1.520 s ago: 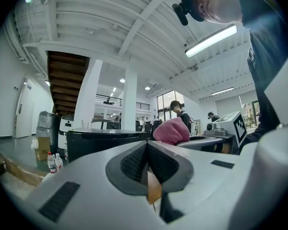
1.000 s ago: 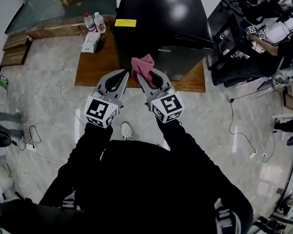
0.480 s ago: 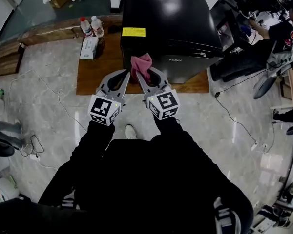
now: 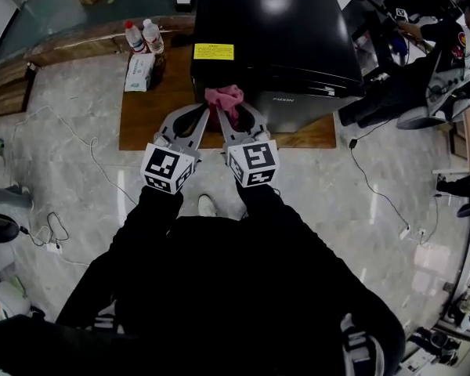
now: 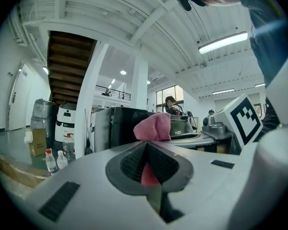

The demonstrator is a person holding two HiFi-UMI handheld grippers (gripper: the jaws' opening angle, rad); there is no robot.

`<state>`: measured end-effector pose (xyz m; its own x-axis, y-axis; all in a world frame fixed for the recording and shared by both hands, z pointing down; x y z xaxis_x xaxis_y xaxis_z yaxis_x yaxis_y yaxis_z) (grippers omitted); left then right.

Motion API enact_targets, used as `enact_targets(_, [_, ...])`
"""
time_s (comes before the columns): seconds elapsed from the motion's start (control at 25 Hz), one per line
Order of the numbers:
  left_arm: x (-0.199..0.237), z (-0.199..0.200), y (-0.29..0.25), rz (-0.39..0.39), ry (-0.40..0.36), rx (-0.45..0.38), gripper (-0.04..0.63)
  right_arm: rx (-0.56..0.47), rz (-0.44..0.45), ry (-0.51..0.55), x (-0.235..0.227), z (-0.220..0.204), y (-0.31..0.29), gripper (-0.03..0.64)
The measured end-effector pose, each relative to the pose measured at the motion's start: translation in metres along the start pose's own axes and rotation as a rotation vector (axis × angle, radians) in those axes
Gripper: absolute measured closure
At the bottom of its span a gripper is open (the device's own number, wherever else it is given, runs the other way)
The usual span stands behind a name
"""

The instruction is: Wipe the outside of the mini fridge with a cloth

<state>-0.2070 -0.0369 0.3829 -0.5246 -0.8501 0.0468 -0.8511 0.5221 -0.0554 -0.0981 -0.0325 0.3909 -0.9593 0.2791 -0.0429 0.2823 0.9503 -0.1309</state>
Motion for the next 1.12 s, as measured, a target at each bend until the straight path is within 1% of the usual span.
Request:
enact_targets(0.16, [-0.002,0.001,-0.012,0.016,-0.011,0.002,0.589,-0.003,-0.029,0.035,-0.011,0.002,0.004,0.528])
enact_targets(0.32, [-0.010,0.000,-0.027,0.012,-0.019,0.001,0.589,-0.013,-0.040,0.043,-0.025,0.001,0.012,0.527])
enact_targets(0.6, [-0.040,0.001,-0.058,0.014,-0.036,-0.015,0.589,-0.027,-0.084,0.045,-0.055,0.002,0.034,0.528])
enact_targets(0.84, [-0.065,-0.002,-0.090,-0.027,-0.038,-0.017,0.589,-0.034,-0.146,0.035,-0.095,-0.002,0.054,0.528])
enact_targets(0.96, [-0.080,-0.004,-0.108,-0.051,-0.042,-0.004,0.589,-0.042,-0.174,0.042,-0.114,-0.003,0.064,0.528])
enact_targets(1.12, [-0.102,-0.005,-0.133,-0.098,-0.044,-0.012,0.589,-0.045,-0.203,0.041,-0.137,-0.006,0.075,0.528])
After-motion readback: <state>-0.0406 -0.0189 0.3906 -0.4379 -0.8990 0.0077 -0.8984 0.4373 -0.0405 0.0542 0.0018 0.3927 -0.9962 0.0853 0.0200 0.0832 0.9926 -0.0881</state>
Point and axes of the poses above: the fingertips, and each gripper's own axes: y backward along the fingers, x to its left, z out of its top, the point moved 6 cm from there along y, backward along the fingers, and after that the axes turned 6 degrees about -z, right-handed, at the moved point
